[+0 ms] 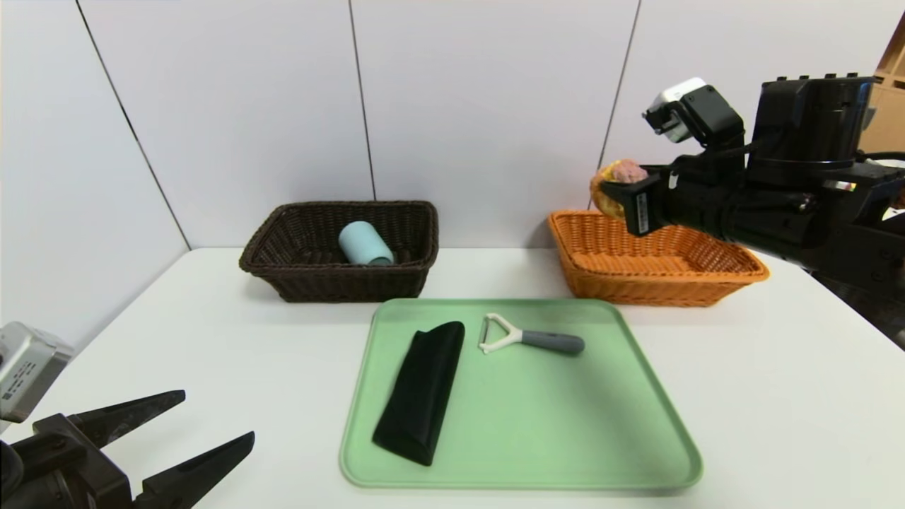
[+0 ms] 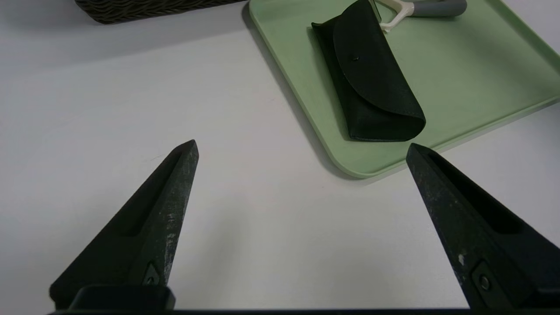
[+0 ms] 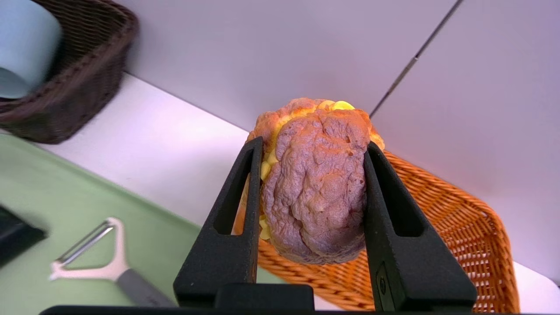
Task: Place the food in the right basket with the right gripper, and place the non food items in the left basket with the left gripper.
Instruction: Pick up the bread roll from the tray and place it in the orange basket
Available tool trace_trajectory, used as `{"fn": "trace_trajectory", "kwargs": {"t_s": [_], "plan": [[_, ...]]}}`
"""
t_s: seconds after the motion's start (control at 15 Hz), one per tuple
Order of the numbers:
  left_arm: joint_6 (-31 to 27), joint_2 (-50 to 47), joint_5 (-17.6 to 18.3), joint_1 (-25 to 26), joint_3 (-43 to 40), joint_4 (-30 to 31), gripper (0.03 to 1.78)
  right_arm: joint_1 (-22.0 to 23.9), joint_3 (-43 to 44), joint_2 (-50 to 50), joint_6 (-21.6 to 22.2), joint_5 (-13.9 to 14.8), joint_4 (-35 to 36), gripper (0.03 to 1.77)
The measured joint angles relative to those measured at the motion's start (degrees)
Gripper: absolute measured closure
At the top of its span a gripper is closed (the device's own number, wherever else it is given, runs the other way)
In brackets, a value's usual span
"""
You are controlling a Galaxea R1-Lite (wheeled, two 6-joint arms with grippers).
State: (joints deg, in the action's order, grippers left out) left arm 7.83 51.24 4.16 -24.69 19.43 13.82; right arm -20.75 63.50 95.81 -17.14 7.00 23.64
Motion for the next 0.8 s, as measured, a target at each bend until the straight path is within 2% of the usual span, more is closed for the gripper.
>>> {"fn": "trace_trajectory", "kwargs": {"t_s": [0.13,0.53,0.67,0.8], "plan": [[0.0,0.0,0.0,0.0,-0.1,0.0,0.12,3.0,2.0,2.2,-0.3,-1.5,0.1,1.13],[0.0,-0.1,0.0,0.0,-0.3,0.0,0.12,9.7,8.8,10.3,-0.2,-2.2,-0.2,1.13],[0.0,-0.1,0.0,0.0,-0.3,0.0,0.12,11.6,13.7,13.5,-0.2,-2.5,-1.9,1.13],[0.1,-0.1,-0.1,0.0,-0.3,0.0,0.12,12.9,18.8,16.2,0.4,-2.6,-6.4,1.13]]}}
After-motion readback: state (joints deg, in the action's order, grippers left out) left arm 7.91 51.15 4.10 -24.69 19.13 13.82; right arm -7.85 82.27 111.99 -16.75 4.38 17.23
